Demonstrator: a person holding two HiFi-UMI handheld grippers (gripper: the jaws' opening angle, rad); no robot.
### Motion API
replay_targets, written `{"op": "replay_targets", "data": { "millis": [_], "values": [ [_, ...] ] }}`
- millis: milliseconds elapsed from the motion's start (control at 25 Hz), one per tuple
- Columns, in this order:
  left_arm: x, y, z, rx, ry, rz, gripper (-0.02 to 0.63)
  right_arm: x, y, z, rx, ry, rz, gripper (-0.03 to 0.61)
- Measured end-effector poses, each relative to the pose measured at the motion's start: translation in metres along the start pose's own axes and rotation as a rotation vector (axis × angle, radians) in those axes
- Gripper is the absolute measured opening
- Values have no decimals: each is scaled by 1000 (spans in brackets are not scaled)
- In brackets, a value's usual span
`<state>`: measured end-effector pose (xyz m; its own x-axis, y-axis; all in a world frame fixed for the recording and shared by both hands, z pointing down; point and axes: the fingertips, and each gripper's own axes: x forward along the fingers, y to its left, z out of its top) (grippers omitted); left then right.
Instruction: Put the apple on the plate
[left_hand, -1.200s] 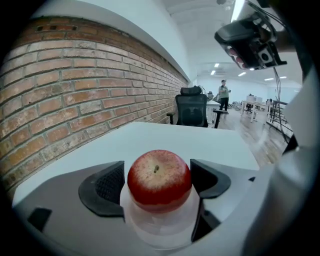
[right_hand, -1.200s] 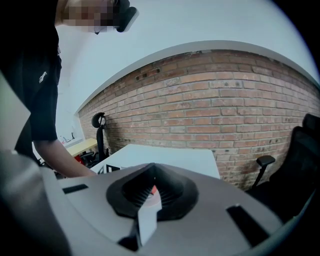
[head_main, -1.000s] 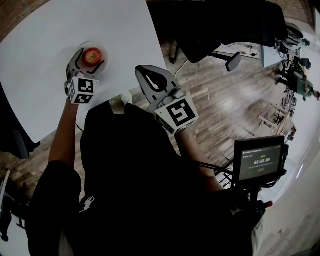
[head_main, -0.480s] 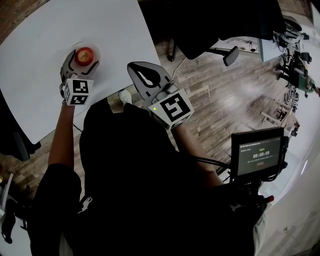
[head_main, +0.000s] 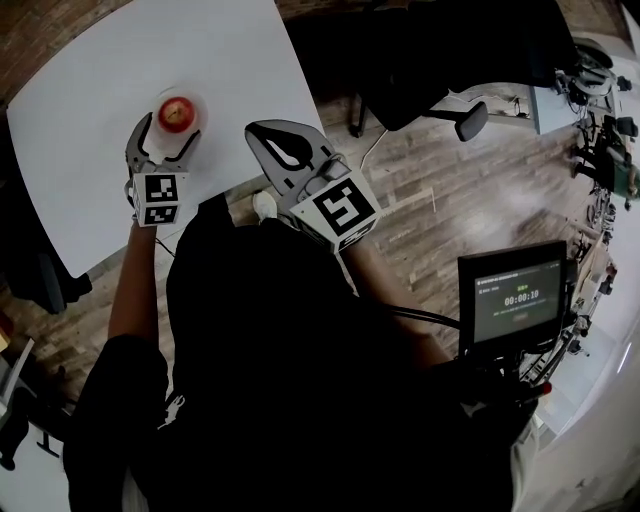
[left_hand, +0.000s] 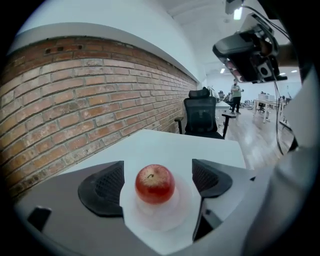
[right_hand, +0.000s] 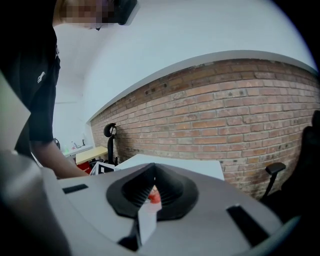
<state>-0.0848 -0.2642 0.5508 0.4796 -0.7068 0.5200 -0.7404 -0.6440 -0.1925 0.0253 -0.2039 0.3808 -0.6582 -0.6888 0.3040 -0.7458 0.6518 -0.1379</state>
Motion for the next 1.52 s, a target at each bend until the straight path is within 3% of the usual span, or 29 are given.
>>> {"op": "replay_targets", "data": {
  "millis": [80,400,520,600,1040,1520],
  "values": [
    [-7,-3,11,-10,-16,14,428,-4,1,3,-9,-16,16,3],
    [-49,-9,55,-76,-99,73,250,-8,16,13,-37,-66,94,3],
    [-68,-10,65,-103,-114,112,133,-10,21,14,-42,-80,126,3],
    [-81,-11,71,-128,-129,131,91,-10,24,16,-45,-93,147,3],
    [-148,-23,94,-193,-188,216,8,-12,43,22,-79,-123,241,3],
    [-178,-22,79,-211,-178,256,6,-12,41,23,-109,-124,250,3]
  ]
}}
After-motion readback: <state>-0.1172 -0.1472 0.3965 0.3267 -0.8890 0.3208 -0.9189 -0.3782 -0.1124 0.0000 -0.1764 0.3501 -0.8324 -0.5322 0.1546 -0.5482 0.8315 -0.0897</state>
